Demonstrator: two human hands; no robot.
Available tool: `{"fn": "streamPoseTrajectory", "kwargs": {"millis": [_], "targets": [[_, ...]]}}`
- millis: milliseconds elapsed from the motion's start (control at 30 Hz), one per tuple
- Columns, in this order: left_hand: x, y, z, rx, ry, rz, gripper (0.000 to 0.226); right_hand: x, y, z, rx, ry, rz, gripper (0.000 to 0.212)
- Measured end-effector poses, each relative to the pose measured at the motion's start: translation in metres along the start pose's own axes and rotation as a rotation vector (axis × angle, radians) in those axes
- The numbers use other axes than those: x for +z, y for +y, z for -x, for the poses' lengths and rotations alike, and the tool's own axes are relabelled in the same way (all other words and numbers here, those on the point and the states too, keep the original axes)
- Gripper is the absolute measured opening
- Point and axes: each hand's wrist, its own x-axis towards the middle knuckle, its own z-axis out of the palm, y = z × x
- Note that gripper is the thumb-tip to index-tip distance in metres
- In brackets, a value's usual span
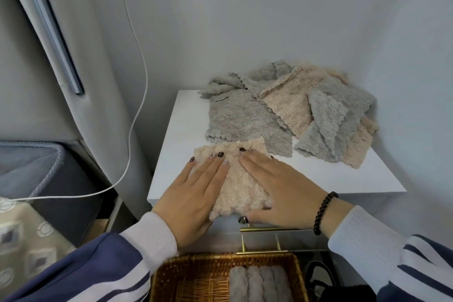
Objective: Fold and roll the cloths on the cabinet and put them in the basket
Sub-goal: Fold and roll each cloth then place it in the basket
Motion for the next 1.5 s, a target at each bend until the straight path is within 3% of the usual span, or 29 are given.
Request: {"fn": "streamPoseTrajectory", "kwargs": {"millis": [233,467,667,733,867,933,1067,1233,1433,1500], "targets": [[0.001,-0.002,-0.002,0.262,0.138,-0.016,0.068,0.014,0.005,0.0,-0.063,0.215,0.089,0.103],[-0.01,-0.013,0.004,0.222,0.175,0.178,0.053,0.008,0.009,0.011,-0.19,0.353,0.029,0.065],[-0.014,-0.025,0.01,0.157,0.197,0.234,0.041,-0.004,0.014,0.018,-0.042,0.321,-0.19,0.051],[-0.012,-0.025,0.01,0.139,0.22,0.251,0.05,-0.008,0.016,0.021,0.015,0.259,-0.265,0.047],[-0.007,-0.028,0.006,0.025,0.311,0.362,0.046,-0.013,0.017,0.02,0.133,0.235,-0.375,0.033],[-0.005,-0.028,0.003,-0.05,0.368,0.44,0.045,-0.015,0.014,0.015,0.166,0.299,-0.455,0.022],[-0.008,-0.02,-0.009,-0.306,0.489,0.612,0.044,-0.014,0.008,0.004,0.248,0.416,-0.636,0.021],[-0.008,-0.015,-0.025,-0.693,0.446,0.88,0.059,-0.003,0.008,-0.014,0.425,0.549,-0.762,0.05],[-0.009,-0.019,-0.042,-0.808,0.327,0.81,0.048,-0.002,0.005,-0.033,0.526,0.609,-0.651,0.045],[-0.007,-0.019,-0.046,-0.807,0.299,0.749,0.044,-0.003,0.005,-0.04,0.557,0.609,-0.599,0.032]]}}
